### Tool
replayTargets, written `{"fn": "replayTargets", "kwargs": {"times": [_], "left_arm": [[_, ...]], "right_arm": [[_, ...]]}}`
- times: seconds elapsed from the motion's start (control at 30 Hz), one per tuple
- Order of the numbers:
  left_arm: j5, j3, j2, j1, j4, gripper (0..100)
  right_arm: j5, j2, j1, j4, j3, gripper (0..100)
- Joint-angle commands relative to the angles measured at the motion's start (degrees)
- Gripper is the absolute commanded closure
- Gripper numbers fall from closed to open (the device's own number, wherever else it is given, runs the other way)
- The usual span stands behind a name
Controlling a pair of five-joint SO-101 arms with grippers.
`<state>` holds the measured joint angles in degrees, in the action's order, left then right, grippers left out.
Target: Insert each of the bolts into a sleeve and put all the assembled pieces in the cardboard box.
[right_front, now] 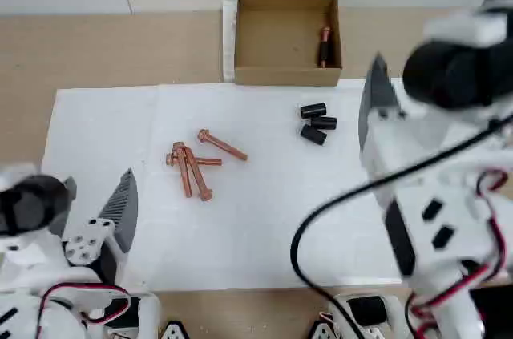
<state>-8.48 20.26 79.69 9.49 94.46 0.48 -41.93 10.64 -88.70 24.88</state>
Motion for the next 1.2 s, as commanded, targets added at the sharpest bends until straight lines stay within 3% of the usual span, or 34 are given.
{"fn": "replayTargets", "kwargs": {"times": [0.0, 0.23, 0.57, 0.77, 1.17], "left_arm": [[0.2, 13.4, 7.4, 0.2, -8.4, 76], [0.2, 40.7, 25.6, 0.1, -26.6, 76], [0.1, 59.7, 22.9, -0.1, -42.1, 76], [-0.1, 66.3, 22.9, -0.1, -43.0, 76], [-0.3, 75.6, 22.9, -0.2, -43.2, 76]], "right_arm": [[0.3, -3.8, 0.3, -3.9, -2.1, 78.4], [0.5, -20.6, 0.1, -2.9, -22.0, 78.4], [0.7, -50.9, 0.1, 19.0, -65.9, 78.4], [0.8, -62.4, 0.1, 22.0, -81.1, 78.4], [0.4, -62.0, 0.4, 21.9, -85.2, 78.4]]}}
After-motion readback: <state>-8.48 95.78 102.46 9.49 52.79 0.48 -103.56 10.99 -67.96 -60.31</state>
